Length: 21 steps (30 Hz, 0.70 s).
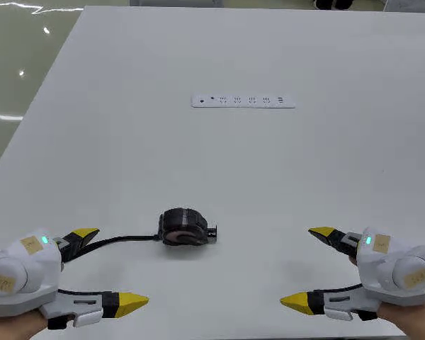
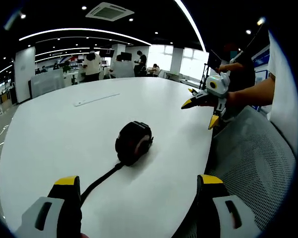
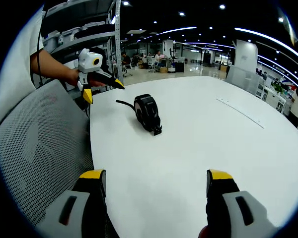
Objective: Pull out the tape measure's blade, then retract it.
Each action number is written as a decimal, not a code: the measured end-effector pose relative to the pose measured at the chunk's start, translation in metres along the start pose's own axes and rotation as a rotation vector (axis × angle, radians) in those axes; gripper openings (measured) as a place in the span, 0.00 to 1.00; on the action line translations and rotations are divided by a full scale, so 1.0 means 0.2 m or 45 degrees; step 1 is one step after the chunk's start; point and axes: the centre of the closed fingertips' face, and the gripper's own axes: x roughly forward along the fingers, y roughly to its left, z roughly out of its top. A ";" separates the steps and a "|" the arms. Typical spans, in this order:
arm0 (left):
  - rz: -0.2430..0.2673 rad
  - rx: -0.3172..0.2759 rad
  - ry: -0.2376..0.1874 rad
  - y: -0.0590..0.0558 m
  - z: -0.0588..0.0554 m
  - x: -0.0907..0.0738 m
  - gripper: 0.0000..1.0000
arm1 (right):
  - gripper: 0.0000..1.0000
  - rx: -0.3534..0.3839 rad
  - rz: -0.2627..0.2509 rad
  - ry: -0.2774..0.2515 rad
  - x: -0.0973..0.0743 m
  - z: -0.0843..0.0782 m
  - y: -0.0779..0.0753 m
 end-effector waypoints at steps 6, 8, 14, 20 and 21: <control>-0.077 0.073 0.047 0.00 0.06 0.08 0.91 | 0.77 -0.048 0.056 0.041 0.04 0.01 -0.03; -0.086 0.094 0.070 0.00 0.06 0.10 0.90 | 0.76 -0.053 0.066 0.054 0.05 0.00 -0.03; -0.120 0.125 0.097 0.03 0.09 0.15 0.88 | 0.73 -0.076 0.092 0.068 0.08 0.01 -0.04; -0.153 0.156 0.118 0.03 0.11 0.19 0.86 | 0.72 -0.095 0.116 0.080 0.12 0.01 -0.05; -0.157 0.164 0.117 0.03 0.12 0.19 0.85 | 0.72 -0.096 0.119 0.082 0.12 0.02 -0.06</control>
